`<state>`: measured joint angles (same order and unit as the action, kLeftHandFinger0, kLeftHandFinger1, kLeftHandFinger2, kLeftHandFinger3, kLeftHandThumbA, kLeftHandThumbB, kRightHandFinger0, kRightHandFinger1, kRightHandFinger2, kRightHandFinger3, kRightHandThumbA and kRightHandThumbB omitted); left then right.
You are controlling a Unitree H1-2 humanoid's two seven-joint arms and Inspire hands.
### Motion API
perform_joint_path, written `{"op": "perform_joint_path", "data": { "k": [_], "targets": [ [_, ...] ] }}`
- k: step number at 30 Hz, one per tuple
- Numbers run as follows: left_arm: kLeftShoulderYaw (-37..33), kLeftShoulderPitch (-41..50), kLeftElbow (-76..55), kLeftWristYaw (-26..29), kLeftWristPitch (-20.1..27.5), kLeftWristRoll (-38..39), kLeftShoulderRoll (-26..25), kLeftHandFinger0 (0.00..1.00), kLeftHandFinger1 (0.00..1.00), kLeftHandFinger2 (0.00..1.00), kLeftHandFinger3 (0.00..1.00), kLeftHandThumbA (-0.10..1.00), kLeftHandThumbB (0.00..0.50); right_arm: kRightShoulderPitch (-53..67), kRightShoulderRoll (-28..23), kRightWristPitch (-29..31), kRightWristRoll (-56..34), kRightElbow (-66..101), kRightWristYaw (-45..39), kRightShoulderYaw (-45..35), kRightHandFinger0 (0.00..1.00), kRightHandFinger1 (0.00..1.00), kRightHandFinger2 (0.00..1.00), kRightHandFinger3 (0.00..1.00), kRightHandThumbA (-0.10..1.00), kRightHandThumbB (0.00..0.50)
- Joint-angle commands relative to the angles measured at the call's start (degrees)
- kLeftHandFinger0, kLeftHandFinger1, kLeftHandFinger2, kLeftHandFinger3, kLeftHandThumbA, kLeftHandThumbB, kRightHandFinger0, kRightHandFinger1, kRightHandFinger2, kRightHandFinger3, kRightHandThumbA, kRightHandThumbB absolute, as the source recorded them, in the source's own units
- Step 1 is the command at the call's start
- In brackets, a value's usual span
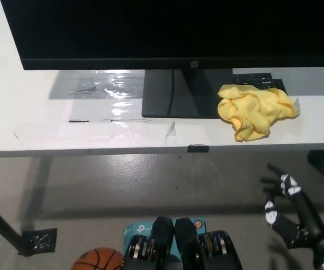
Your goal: The robot uses its right hand to pick up the cloth kept in the middle of the desk and use it to wipe the monitor in the middle of the desk by swiping its screen twice
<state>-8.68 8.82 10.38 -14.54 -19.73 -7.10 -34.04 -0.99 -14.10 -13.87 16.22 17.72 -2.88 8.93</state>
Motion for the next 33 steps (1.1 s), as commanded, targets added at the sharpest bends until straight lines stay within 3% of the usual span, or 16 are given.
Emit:
{"op": "perform_joint_path", "data": {
  "k": [1,5,7,8,9,10,11,12,14,15,16,18,23,27,33],
  "targets": [
    [0.57,0.65,-0.58,-0.53,0.34,-0.86,-0.75,0.64,0.68,0.84,1.00,0.17,0.049,-4.48,-2.56,-6.03,-0.08,9.01,-4.63,-1.32,0.67,0.73,0.87,1.00,0.13,0.092],
    [0.88,1.31,-1.86,-0.37,0.75,-0.92,-0.85,0.61,0.65,0.82,1.00,0.15,0.055,-7.60,-3.43,-10.18,-0.94,15.13,-6.17,-2.88,0.67,0.75,0.91,0.98,0.05,0.101],
    [0.84,1.40,-2.65,-0.55,0.30,-1.16,-1.12,0.64,0.67,0.83,1.00,0.14,0.050,-10.82,-2.29,-8.45,-2.12,18.09,-3.76,-5.82,0.48,0.60,0.84,0.92,-0.06,0.153],
    [0.90,1.45,-2.78,-0.58,0.44,-1.15,-1.19,0.64,0.66,0.82,1.00,0.14,0.045,-12.03,-2.08,-8.52,-1.20,18.96,-3.18,-6.47,0.44,0.58,0.84,0.92,0.00,0.156],
    [0.92,1.12,-1.82,-0.55,0.87,-1.13,-1.15,0.64,0.67,0.83,1.00,0.14,0.054,-13.26,-2.11,-8.82,0.14,19.65,-3.02,-6.85,0.45,0.61,0.86,0.94,0.04,0.157],
    [0.93,1.01,-1.51,-0.49,1.01,-1.16,-1.11,0.65,0.67,0.83,1.00,0.14,0.052,-14.84,-2.68,-9.07,1.83,20.30,-3.23,-7.11,0.59,0.79,0.93,0.97,0.14,0.161],
    [0.90,1.02,-1.55,-0.49,1.08,-1.23,-1.16,0.64,0.67,0.83,1.00,0.14,0.056,-15.93,-3.34,-9.74,3.03,20.74,-3.82,-7.14,0.69,0.91,0.98,1.00,0.21,0.173],
    [0.83,1.01,-1.56,-0.52,1.18,-1.31,-1.22,0.64,0.67,0.82,1.00,0.14,0.056,-16.83,-4.03,-10.64,4.05,21.13,-4.47,-7.07,0.74,0.97,1.00,1.00,0.24,0.178],
    [0.86,1.12,-1.95,-0.59,1.05,-1.32,-1.21,0.64,0.67,0.82,1.00,0.14,0.049,-19.49,-5.75,-12.84,4.26,20.46,-6.23,-7.02,0.99,1.00,1.00,1.00,0.36,0.249],
    [0.57,1.13,-2.44,-0.71,0.67,-1.71,-1.40,0.63,0.66,0.82,1.00,0.15,0.053,-21.16,-6.74,-11.62,4.48,17.30,-6.53,-6.57,1.00,1.00,1.00,1.00,0.45,0.294],
    [0.67,1.12,-2.52,-0.78,0.39,-1.60,-1.34,0.63,0.66,0.82,1.00,0.15,0.048,-22.16,-6.79,-12.43,4.70,15.89,-6.73,-6.14,1.00,1.00,1.00,1.00,0.47,0.316],
    [0.63,1.04,-2.23,-0.67,0.54,-1.90,-1.32,0.63,0.66,0.83,1.00,0.14,0.045,-23.64,-6.99,-13.02,5.04,12.76,-7.35,-5.42,1.00,1.00,1.00,1.00,0.52,0.338],
    [1.23,0.97,-1.94,-0.89,1.02,-1.42,-1.49,0.64,0.67,0.82,1.00,0.14,0.041,-26.20,-5.51,-13.06,6.49,5.88,-8.30,-3.93,1.00,1.00,1.00,1.00,0.51,0.354],
    [0.99,1.08,-2.28,-1.17,1.35,-1.69,-1.82,0.64,0.67,0.82,1.00,0.15,0.037,-27.86,-4.50,-13.06,5.97,-3.59,-8.07,-1.75,1.00,1.00,1.00,1.00,0.53,0.347],
    [1.35,0.62,-2.25,-1.28,0.91,-1.45,-1.91,0.69,0.72,0.85,1.00,0.16,0.040,-31.97,-2.54,-9.97,5.37,-18.63,-6.13,0.00,1.00,1.00,1.00,1.00,0.41,0.298]
  ]
}}
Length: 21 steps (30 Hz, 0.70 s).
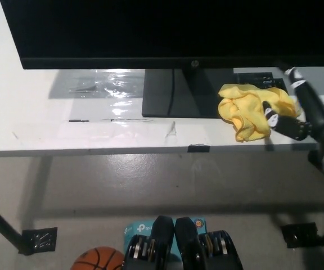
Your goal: The robot uses its right hand to pick up the cloth kept in the middle of the desk and use it to wipe the monitor in the middle of the desk by swiping its screen twice
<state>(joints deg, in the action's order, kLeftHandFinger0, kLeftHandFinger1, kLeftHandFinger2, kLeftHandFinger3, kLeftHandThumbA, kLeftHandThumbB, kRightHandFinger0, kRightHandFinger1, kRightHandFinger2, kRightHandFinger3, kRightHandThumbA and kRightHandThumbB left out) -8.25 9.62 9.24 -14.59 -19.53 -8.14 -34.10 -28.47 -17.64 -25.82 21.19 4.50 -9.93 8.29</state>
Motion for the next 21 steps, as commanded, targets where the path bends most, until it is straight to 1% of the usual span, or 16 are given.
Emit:
{"op": "perform_joint_path", "data": {
  "k": [1,2,3,4,5,6,7,8,11,13,15,17,18,19,20,21],
  "targets": [
    [0.97,-0.18,-1.72,-1.36,0.31,-0.38,-1.95,0.71,0.73,0.87,1.00,0.16,0.040,-5.03,1.34,2.75,0.38,-7.32,1.35,0.76,1.00,1.00,1.00,1.00,0.40,0.287],
    [0.99,-0.39,-1.86,-1.45,0.19,-0.40,-2.04,0.71,0.73,0.87,1.00,0.16,0.040,-5.27,1.40,3.07,0.38,-7.86,1.50,0.66,1.00,1.00,1.00,1.00,0.40,0.287],
    [0.90,-0.44,-1.75,-1.47,0.23,-0.49,-2.09,0.73,0.75,0.88,1.00,0.17,0.040,-5.63,1.83,3.35,0.59,-8.98,1.84,0.77,1.00,1.00,1.00,1.00,0.38,0.276],
    [0.66,-0.43,-1.98,-1.31,0.03,-0.98,-2.18,0.71,0.73,0.86,1.00,0.18,0.043,-6.04,2.28,4.48,0.67,-10.78,2.50,0.83,1.00,1.00,1.00,1.00,0.37,0.268],
    [0.87,-0.30,-2.50,-1.24,-0.33,-0.83,-2.12,0.65,0.67,0.84,1.00,0.17,0.047,-6.70,2.71,5.50,0.79,-12.55,2.92,1.02,1.00,1.00,1.00,1.00,0.36,0.256],
    [0.79,-0.48,-1.93,-1.30,0.35,-0.79,-2.13,0.61,0.65,0.82,1.00,0.16,0.046,-7.04,2.94,5.80,0.77,-13.07,2.93,1.12,1.00,1.00,1.00,1.00,0.35,0.244],
    [0.87,-0.64,-1.41,-1.24,0.73,-0.65,-2.04,0.59,0.63,0.81,1.00,0.16,0.053,-7.36,2.97,6.17,1.03,-13.67,3.10,1.34,1.00,1.00,1.00,1.00,0.34,0.236],
    [0.78,-0.60,-1.93,-1.34,0.39,-0.77,-2.16,0.60,0.64,0.82,1.00,0.16,0.049,-7.86,3.03,6.15,1.29,-14.42,3.02,1.63,1.00,1.00,1.00,1.00,0.32,0.221],
    [0.59,-0.60,-2.23,-1.50,0.03,-0.93,-2.29,0.62,0.65,0.81,1.00,0.18,0.052,-8.23,2.99,6.53,1.37,-15.41,3.20,1.80,1.00,1.00,1.00,1.00,0.31,0.216],
    [0.79,-0.49,-2.21,-1.43,0.40,-0.68,-2.19,0.58,0.62,0.79,1.00,0.17,0.047,-9.32,2.82,7.03,1.72,-17.16,3.41,2.17,1.00,1.00,1.00,0.99,0.34,0.211],
    [0.88,-0.63,-1.88,-1.19,0.55,-0.74,-2.09,0.59,0.64,0.80,1.00,0.17,0.047,-10.16,2.70,7.64,1.99,-18.62,3.82,2.40,1.00,1.00,1.00,0.98,0.35,0.216],
    [0.84,-0.67,-1.34,-1.15,1.28,-0.73,-2.09,0.64,0.68,0.81,1.00,0.20,0.051,-11.01,2.60,8.49,2.20,-20.54,4.34,2.64,1.00,1.00,1.00,0.96,0.36,0.232],
    [0.82,-0.73,-0.93,-1.06,1.68,-0.76,-2.06,0.65,0.68,0.82,1.00,0.21,0.048,-11.20,2.61,8.74,2.23,-21.05,4.52,2.70,1.00,1.00,1.00,0.96,0.37,0.231],
    [1.04,-0.52,-1.42,-1.23,1.59,-0.41,-2.08,0.66,0.69,0.82,1.00,0.22,0.046,-11.89,2.15,7.51,3.65,-22.47,3.96,3.93,1.00,1.00,1.00,1.00,0.47,0.279],
    [1.09,-0.88,-1.00,-1.04,2.22,-0.50,-2.09,0.65,0.67,0.81,1.00,0.23,0.051,-12.28,1.55,6.71,4.82,-22.84,3.37,4.96,1.00,1.00,1.00,1.00,0.54,0.315],
    [1.00,-0.95,-1.01,-0.99,2.18,-0.72,-2.22,0.65,0.67,0.81,1.00,0.25,0.053,-12.40,1.23,5.97,5.02,-23.16,2.70,5.53,1.00,1.00,1.00,1.00,0.56,0.351]
  ]
}}
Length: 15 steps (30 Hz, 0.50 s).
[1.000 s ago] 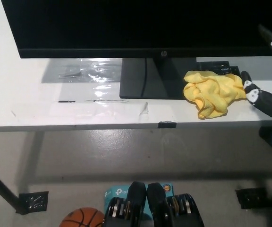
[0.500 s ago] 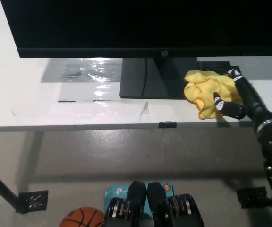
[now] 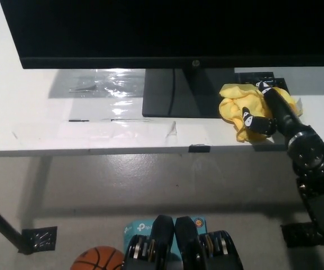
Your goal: The robot uses its right hand to pick up the cloth kept in the middle of the desk and use it to wipe the monitor in the middle of the desk by swiping its screen twice
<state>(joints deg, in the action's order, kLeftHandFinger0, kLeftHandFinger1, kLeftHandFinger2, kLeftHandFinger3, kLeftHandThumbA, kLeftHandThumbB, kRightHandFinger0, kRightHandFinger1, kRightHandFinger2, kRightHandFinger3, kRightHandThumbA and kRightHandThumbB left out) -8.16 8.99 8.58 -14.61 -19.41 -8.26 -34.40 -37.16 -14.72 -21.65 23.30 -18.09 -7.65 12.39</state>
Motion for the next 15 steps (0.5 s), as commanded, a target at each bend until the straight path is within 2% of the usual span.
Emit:
{"op": "perform_joint_path", "data": {
  "k": [1,5,6,9,11,15],
  "targets": [
    [0.97,-0.30,-0.53,-1.05,1.87,-0.53,-1.98,0.65,0.68,0.81,1.00,0.26,0.052,-3.82,-2.29,1.14,3.60,-0.65,-0.44,2.55,1.00,1.00,1.00,1.00,0.58,0.353],
    [1.21,-0.81,-0.53,-1.37,1.84,-0.37,-2.50,0.65,0.68,0.81,1.00,0.26,0.046,-5.30,-4.90,-2.97,6.50,-2.00,-5.08,7.62,1.00,1.00,1.00,1.00,0.67,0.411],
    [1.05,-1.23,0.14,-1.39,2.00,-0.56,-2.65,0.68,0.70,0.83,1.00,0.26,0.050,-5.45,-5.31,-3.54,6.60,-2.20,-5.39,8.21,1.00,1.00,1.00,1.00,0.65,0.405],
    [1.22,-1.75,0.93,-1.29,2.51,-0.35,-2.78,0.68,0.69,0.82,1.00,0.26,0.054,-5.89,-5.67,-5.19,6.43,-3.03,-5.83,8.55,1.00,1.00,1.00,1.00,0.60,0.417],
    [1.44,-2.01,0.73,-1.47,2.14,0.07,-2.78,0.63,0.62,0.77,1.00,0.27,0.054,-5.97,-6.01,-5.28,7.83,-3.46,-8.32,8.30,1.00,1.00,1.00,1.00,0.60,0.421],
    [1.53,-2.16,0.82,-2.08,1.90,0.56,-2.87,0.59,0.58,0.76,0.99,0.30,0.052,-4.73,-6.49,-5.28,9.38,-2.91,-10.32,8.49,1.00,1.00,1.00,1.00,0.61,0.441]
  ]
}}
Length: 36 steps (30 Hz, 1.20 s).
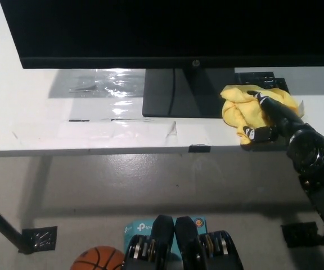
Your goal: The robot uses its right hand to pick up the cloth kept in the middle of the desk and use it to wipe the monitor in the middle of the desk by swiping its screen twice
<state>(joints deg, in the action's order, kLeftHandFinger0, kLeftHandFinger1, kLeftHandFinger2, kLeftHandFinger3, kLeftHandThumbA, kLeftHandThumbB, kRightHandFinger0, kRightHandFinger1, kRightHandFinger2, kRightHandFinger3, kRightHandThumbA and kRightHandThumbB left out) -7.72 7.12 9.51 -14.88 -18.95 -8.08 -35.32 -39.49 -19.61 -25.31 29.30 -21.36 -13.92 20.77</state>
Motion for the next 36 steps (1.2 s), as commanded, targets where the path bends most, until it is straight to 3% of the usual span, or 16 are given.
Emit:
{"op": "perform_joint_path", "data": {
  "k": [1,2,5,6,7,8,9,10,12,16,26,30,32,33,35,36],
  "targets": [
    [1.04,-0.31,-0.16,-1.88,1.27,0.28,-1.99,0.59,0.58,0.76,0.98,0.31,0.052,-2.32,-1.69,-1.62,3.34,0.30,-4.08,0.22,1.00,1.00,1.00,1.00,0.60,0.442],
    [1.16,-0.13,-0.34,-1.78,1.25,0.12,-1.96,0.57,0.57,0.75,0.97,0.31,0.056,-2.42,-1.91,-1.62,3.75,-0.02,-4.27,0.96,1.00,1.00,1.00,1.00,0.59,0.414],
    [1.05,0.17,-0.39,-1.76,1.67,-0.43,-2.20,0.62,0.61,0.76,0.97,0.32,0.048,-2.14,-2.84,-1.14,4.34,0.93,-4.56,2.23,1.00,1.00,1.00,1.00,0.50,0.060],
    [1.02,0.13,-0.18,-1.78,1.87,-0.44,-2.20,0.62,0.61,0.76,0.98,0.32,0.049,-2.15,-3.10,-0.93,4.32,1.03,-4.18,2.66,1.00,1.00,1.00,1.00,0.49,0.046],
    [1.43,0.43,0.00,-1.57,2.34,-0.04,-1.97,0.61,0.61,0.76,0.97,0.30,0.055,-1.53,-2.45,2.15,4.20,0.30,0.20,1.41,0.65,0.67,0.80,1.00,0.31,0.003],
    [1.67,0.47,0.27,-1.48,2.92,0.25,-1.82,0.61,0.61,0.76,0.97,0.30,0.055,-1.32,-2.27,3.11,4.08,0.11,1.55,1.00,0.50,0.55,0.76,1.00,0.27,0.001],
    [1.63,0.38,0.86,-1.54,3.32,0.23,-1.77,0.59,0.59,0.74,0.96,0.30,0.061,-0.98,-2.01,4.56,4.62,-0.10,3.66,0.81,0.10,0.20,0.45,1.00,0.08,0.000],
    [1.70,0.44,0.77,-1.53,3.41,0.27,-1.74,0.56,0.56,0.73,0.95,0.30,0.072,-0.81,-1.95,5.38,5.50,-0.24,5.20,1.13,0.00,0.02,0.27,1.00,0.02,0.000],
    [1.71,0.73,0.22,-1.67,3.27,0.19,-1.58,0.61,0.61,0.76,0.97,0.31,0.073,0.35,-1.18,10.19,7.88,-1.01,13.07,1.33,0.00,0.00,0.14,0.82,-0.03,0.000],
    [1.88,1.07,-1.20,-1.96,1.86,0.33,-1.63,0.62,0.62,0.78,1.00,0.33,0.072,1.05,0.04,14.48,7.48,-2.09,17.70,0.76,0.00,0.04,0.09,0.71,-0.06,0.000],
    [1.75,1.90,-1.15,-1.85,2.66,-0.28,-1.44,0.69,0.67,0.84,1.00,0.41,0.062,3.23,2.88,16.51,6.32,-1.47,20.80,-0.96,0.00,0.07,0.12,0.77,-0.10,0.004],
    [2.05,2.19,-1.18,-2.11,2.63,0.07,-1.07,0.69,0.68,0.85,1.00,0.41,0.063,4.58,4.68,14.74,4.36,0.01,19.60,-3.38,0.00,0.10,0.17,0.76,-0.10,0.000],
    [2.39,2.95,-2.64,-2.23,2.13,0.30,-1.07,0.64,0.66,0.84,1.00,0.43,0.069,5.58,7.42,13.99,-0.74,0.75,19.18,-7.86,0.19,0.29,0.35,0.73,-0.10,0.000],
    [2.42,3.08,-2.65,-2.24,2.16,0.27,-1.00,0.64,0.66,0.84,1.00,0.43,0.069,5.73,7.63,14.11,-0.42,0.83,18.91,-8.26,0.17,0.24,0.34,0.72,-0.10,0.000],
    [2.26,2.98,-2.20,-2.24,1.71,-0.07,-0.84,0.71,0.72,0.88,1.00,0.41,0.062,6.96,11.37,14.66,-6.96,1.99,20.16,-14.55,0.29,0.36,0.52,0.72,-0.10,0.000],
    [2.28,3.40,-2.13,-1.91,2.17,-0.10,-0.48,0.69,0.70,0.86,1.00,0.39,0.061,7.82,14.06,13.08,-10.07,4.07,21.35,-18.67,0.08,0.13,0.32,0.71,-0.10,0.000]
  ]
}}
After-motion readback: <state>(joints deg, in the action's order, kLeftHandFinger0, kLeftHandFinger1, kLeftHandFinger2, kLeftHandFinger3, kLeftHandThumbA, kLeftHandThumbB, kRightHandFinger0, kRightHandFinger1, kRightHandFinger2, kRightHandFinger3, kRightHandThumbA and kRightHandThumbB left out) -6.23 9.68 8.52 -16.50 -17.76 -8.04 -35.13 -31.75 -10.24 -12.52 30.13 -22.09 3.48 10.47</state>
